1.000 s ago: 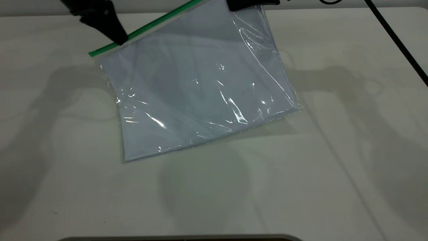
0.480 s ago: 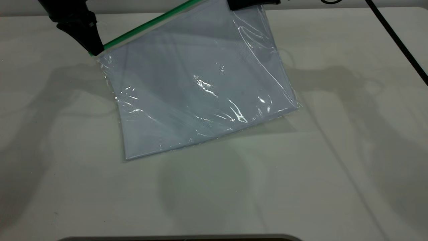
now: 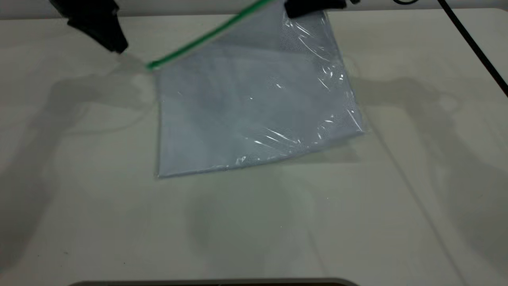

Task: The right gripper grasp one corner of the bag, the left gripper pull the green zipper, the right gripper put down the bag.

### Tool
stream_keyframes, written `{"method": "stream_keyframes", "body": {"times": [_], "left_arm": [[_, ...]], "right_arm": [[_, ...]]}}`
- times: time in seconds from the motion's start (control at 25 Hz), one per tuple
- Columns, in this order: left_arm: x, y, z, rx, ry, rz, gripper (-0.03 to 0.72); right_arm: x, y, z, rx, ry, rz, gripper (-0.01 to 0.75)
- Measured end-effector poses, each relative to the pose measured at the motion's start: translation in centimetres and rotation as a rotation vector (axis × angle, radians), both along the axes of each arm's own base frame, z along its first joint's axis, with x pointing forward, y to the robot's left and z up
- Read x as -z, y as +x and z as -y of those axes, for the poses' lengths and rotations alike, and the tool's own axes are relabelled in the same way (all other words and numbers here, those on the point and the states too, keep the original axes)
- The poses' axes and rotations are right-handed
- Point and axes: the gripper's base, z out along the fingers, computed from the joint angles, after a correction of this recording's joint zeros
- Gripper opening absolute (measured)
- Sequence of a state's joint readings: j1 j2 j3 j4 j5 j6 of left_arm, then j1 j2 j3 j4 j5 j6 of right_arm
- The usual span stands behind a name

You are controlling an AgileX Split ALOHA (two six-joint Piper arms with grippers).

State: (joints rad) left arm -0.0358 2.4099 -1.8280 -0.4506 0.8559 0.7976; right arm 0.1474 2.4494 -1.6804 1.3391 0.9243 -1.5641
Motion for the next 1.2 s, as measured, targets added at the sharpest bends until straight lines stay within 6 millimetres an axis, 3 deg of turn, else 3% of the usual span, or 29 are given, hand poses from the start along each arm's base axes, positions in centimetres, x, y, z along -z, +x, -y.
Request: {"method": "stream_keyframes", "body": {"times": [0.16, 0.24, 0.4, 0.52, 0.6, 0.68, 0.76, 0.92, 1.04, 1.2], "left_arm": [[-4.1, -0.1, 0.8, -0.028, -0.114, 0.048, 0.376], [-6.8, -0.6, 1.3, -0.001, -0.176, 0.068, 0.399], [-12.6, -2.2, 2.0, 0.049, -0.275, 0.115, 0.405], [-17.7, -4.1, 2.3, 0.088, -0.321, 0.173, 0.405], [-21.4, -5.9, 2.3, 0.119, -0.328, 0.228, 0.405], [-25.2, -8.2, 2.3, 0.132, -0.333, 0.284, 0.405], [-28.7, -10.4, 2.2, 0.122, -0.332, 0.357, 0.405], [-34.6, -15.7, 1.5, 0.057, -0.279, 0.485, 0.405], [-37.6, -19.2, 0.8, -0.041, -0.254, 0.538, 0.405], [-40.0, -23.2, -0.2, -0.183, -0.203, 0.590, 0.405]], "right_arm": [[2.1, 0.4, 0.5, 0.069, -0.056, -0.019, 0.057], [2.9, 0.5, 0.8, 0.091, -0.100, -0.029, 0.112], [3.5, 0.7, 1.7, 0.143, -0.206, -0.057, 0.341], [2.9, 0.8, 3.0, 0.175, -0.290, -0.087, 0.543], [0.5, 0.7, 4.1, 0.207, -0.287, -0.144, 0.618], [-3.1, 0.1, 5.2, 0.217, -0.251, -0.217, 0.642], [-7.9, -1.3, 5.5, 0.185, -0.199, -0.289, 0.630], [-15.8, -4.5, 4.5, 0.127, -0.157, -0.322, 0.537], [-20.4, -7.0, 3.1, 0.137, -0.169, -0.287, 0.479], [-25.9, -11.4, 1.3, 0.155, -0.304, -0.187, 0.452]]}}
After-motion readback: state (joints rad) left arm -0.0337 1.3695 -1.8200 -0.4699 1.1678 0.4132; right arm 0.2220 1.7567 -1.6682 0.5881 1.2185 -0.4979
